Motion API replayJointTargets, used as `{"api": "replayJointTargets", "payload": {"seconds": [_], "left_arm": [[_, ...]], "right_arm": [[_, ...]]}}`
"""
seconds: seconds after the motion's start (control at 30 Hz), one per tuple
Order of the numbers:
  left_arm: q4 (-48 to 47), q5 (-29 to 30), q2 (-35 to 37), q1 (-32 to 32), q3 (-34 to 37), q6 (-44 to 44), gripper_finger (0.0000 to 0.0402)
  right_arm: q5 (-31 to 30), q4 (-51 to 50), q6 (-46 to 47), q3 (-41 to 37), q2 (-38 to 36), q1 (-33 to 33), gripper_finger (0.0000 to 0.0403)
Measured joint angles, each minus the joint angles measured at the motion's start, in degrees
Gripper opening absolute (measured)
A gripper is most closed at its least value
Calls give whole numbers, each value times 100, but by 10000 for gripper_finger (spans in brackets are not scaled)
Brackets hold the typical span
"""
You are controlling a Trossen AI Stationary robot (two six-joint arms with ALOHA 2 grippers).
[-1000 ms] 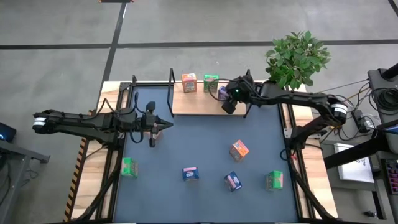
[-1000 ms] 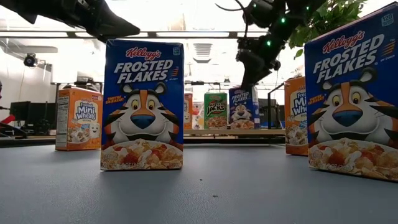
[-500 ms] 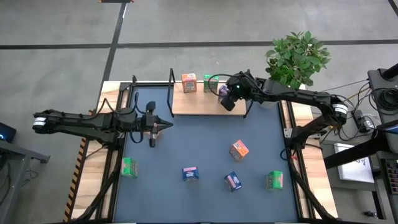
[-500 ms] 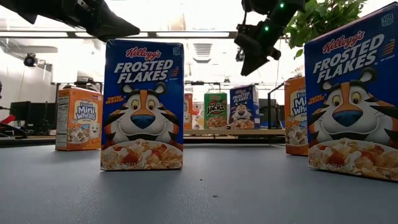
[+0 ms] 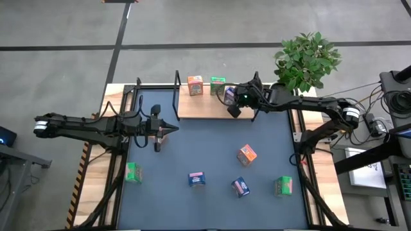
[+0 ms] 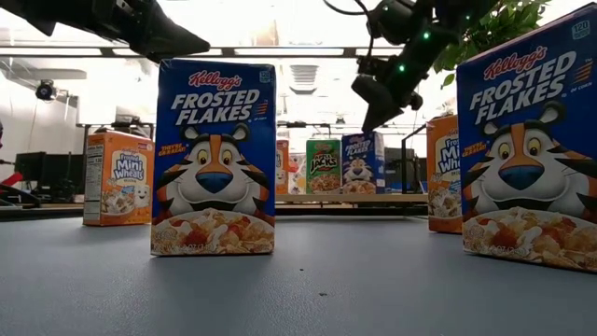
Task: Stack cereal on shelf
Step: Put the top center blue cereal box on the shelf
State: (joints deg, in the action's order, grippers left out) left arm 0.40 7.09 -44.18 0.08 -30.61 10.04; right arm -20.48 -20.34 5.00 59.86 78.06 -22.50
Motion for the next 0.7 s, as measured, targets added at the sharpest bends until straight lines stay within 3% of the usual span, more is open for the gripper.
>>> {"api": "replayJointTargets", "payload": {"seconds": [0.3, 0.47, 0.7], "left_arm": [[0, -2, 0, -1, 0, 0, 0], [0, 0, 0, 1, 0, 0, 0], [0, -1, 0, 1, 0, 0, 0]], "right_arm": [[-959, 47, -396, -82, 11, -4, 9], [-974, 305, -932, -86, 17, -53, 9], [-1147, -125, -1082, 330, -71, 12, 9]]}}
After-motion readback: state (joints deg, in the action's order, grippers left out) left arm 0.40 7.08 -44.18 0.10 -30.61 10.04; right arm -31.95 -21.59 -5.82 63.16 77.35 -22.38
